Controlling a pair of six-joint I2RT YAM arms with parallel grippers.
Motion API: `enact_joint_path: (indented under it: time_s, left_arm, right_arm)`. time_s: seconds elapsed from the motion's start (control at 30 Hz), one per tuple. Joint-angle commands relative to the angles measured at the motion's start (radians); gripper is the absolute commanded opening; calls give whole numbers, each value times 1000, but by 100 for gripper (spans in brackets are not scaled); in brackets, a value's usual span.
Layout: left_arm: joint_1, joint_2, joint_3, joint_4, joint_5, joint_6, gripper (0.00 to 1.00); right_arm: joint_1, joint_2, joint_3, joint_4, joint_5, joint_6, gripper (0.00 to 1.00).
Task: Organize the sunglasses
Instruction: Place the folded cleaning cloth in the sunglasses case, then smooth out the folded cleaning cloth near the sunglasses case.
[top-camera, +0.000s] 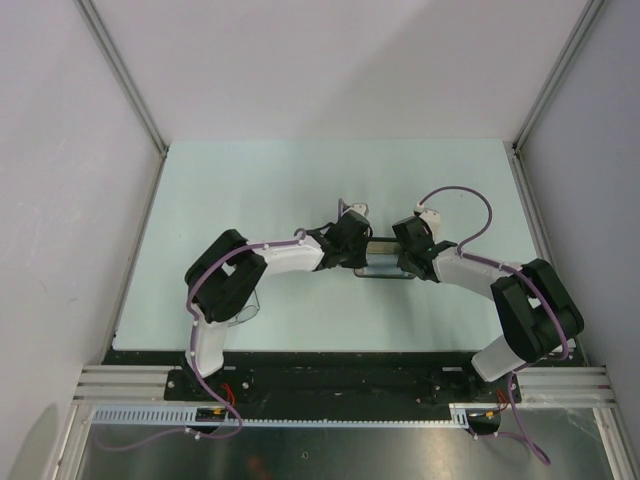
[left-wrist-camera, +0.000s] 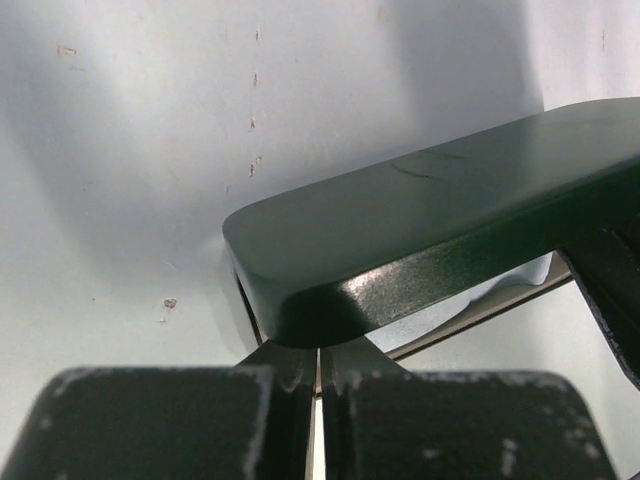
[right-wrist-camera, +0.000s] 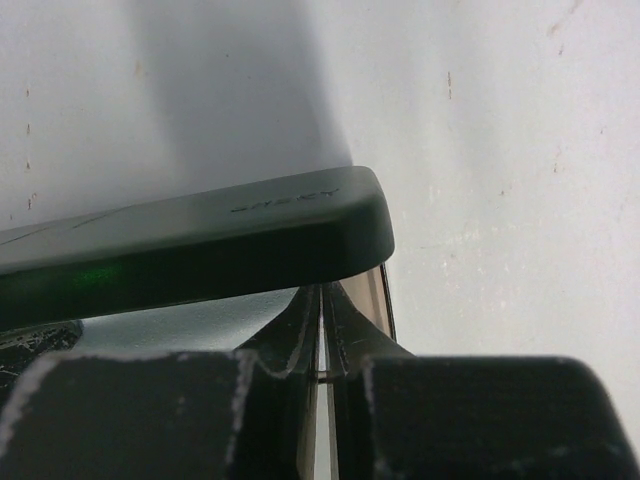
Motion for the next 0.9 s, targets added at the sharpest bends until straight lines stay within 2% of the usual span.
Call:
enact_joint_path:
  time_s: [0.0, 0.1, 0.17, 0.4, 0.5, 0.8, 0.87]
  left_arm:
    - [-8, -2, -14, 20, -10, 6, 0]
    - [-10, 3, -16, 20, -11, 6, 0]
    - [-10, 4, -14, 20, -10, 6, 4]
    - [-10, -14, 0, 20, -27, 16, 30]
    - [-8, -31, 7, 20, -25, 21, 37]
    - [-10, -83, 10, 20, -14, 16, 41]
    - [-11, -97, 9, 20, -11, 15, 41]
  right_arm:
    - [-3, 1, -7, 23, 34, -16, 7]
    - [-3, 6, -7, 25, 35, -16, 11]
    - [-3, 8, -6, 19, 35, -16, 16]
    - [-6, -32, -6, 19, 40, -25, 23]
    - [-5, -60, 5, 3, 44, -25, 24]
    - [-3, -130, 8, -30, 49, -22, 27]
    - [-2, -126, 8, -30, 40, -20, 24]
